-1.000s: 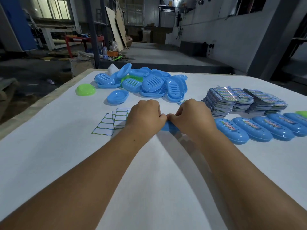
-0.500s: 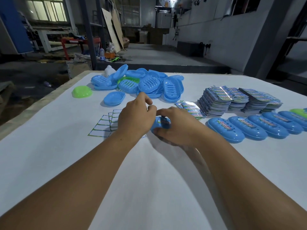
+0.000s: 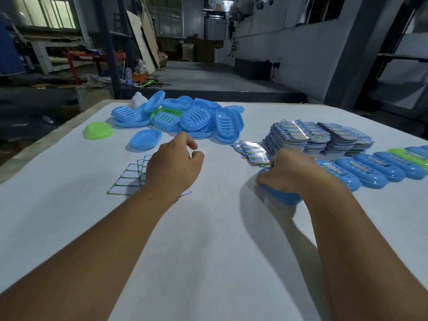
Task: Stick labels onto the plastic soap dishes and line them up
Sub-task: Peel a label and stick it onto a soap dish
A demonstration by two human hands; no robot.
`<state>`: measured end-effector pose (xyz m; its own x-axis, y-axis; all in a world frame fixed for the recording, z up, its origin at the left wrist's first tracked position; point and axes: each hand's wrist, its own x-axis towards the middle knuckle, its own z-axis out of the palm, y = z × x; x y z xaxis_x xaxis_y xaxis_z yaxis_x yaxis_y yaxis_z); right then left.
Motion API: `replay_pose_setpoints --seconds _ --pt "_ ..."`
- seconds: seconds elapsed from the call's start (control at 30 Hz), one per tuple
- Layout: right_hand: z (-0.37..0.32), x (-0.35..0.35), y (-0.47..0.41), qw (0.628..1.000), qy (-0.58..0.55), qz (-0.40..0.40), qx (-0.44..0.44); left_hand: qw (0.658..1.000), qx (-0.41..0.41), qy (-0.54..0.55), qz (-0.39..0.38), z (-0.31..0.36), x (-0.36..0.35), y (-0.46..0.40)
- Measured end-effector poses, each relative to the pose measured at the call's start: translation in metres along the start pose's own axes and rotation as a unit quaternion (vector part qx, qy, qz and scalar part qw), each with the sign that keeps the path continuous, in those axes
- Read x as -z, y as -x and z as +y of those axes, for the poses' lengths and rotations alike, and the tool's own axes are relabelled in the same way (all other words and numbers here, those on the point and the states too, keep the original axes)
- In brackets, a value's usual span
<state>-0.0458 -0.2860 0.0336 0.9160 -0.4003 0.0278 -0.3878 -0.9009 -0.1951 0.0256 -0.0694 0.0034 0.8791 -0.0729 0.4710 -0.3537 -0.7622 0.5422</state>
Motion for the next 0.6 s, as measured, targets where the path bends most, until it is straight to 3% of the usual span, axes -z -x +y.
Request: replay_pose_setpoints --seconds 0.33,0.47,0.6 --pt "0.013 -0.003 -0.012 0.999 -0.008 0.048 -0.006 0.997 0.027 -0.05 -0.044 -0.004 0.0 -0.004" --pt "0.003 -0.007 -0.013 0.996 -0.054 0.062 0.04 0.996 0.022 -0.083 -0.006 -0.019 0.005 -0.011" --pt "-0.009 -0.016 -0.018 0.988 -0.095 0.072 0.096 0.98 0.017 -0.192 0.047 -0.047 0.016 -0.029"
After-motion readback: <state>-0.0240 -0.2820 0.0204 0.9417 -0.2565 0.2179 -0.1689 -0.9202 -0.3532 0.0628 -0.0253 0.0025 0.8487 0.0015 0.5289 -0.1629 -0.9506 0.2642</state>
